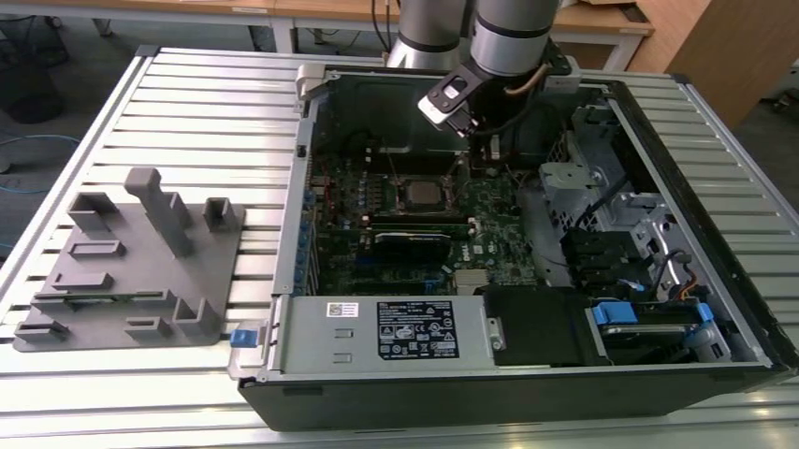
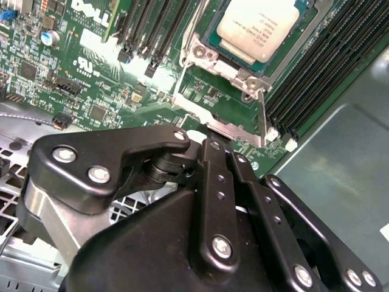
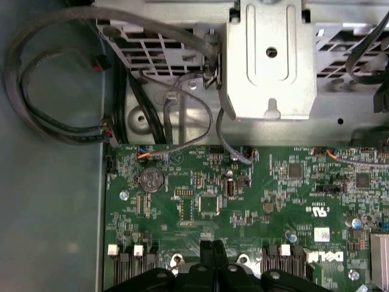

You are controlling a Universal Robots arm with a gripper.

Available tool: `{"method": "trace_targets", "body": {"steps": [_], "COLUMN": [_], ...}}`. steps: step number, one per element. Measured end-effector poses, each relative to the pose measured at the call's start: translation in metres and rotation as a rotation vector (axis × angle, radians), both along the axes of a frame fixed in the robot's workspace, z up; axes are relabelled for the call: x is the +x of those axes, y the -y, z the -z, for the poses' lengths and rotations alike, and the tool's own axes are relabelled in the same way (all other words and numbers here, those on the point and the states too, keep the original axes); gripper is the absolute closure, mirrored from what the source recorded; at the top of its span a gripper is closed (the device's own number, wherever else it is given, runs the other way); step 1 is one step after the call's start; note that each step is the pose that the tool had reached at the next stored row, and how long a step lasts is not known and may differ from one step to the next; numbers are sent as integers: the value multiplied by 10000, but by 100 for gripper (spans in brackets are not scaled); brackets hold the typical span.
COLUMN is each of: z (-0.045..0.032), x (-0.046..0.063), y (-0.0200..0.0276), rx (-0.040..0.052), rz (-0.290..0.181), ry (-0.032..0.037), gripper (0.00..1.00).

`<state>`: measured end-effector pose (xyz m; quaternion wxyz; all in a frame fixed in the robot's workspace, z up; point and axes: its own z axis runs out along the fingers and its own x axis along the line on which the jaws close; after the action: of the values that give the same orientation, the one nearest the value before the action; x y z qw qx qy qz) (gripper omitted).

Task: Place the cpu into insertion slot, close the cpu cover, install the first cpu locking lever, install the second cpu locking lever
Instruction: 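Close the cpu cover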

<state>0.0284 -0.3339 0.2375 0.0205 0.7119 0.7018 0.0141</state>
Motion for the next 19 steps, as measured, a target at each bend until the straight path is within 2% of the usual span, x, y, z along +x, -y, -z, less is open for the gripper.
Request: {"method": "trace_targets", "body": {"steps": [6,15,16,19], "z": [19,22,22,23], "x": [-66,-70,-76,-156], "y": [1,0,0,1], "rx": [-4,-1,0,-2], "rz": [0,0,1,-1], "ry": [-1,1,8,94], "gripper": [89,89,89,89]}}
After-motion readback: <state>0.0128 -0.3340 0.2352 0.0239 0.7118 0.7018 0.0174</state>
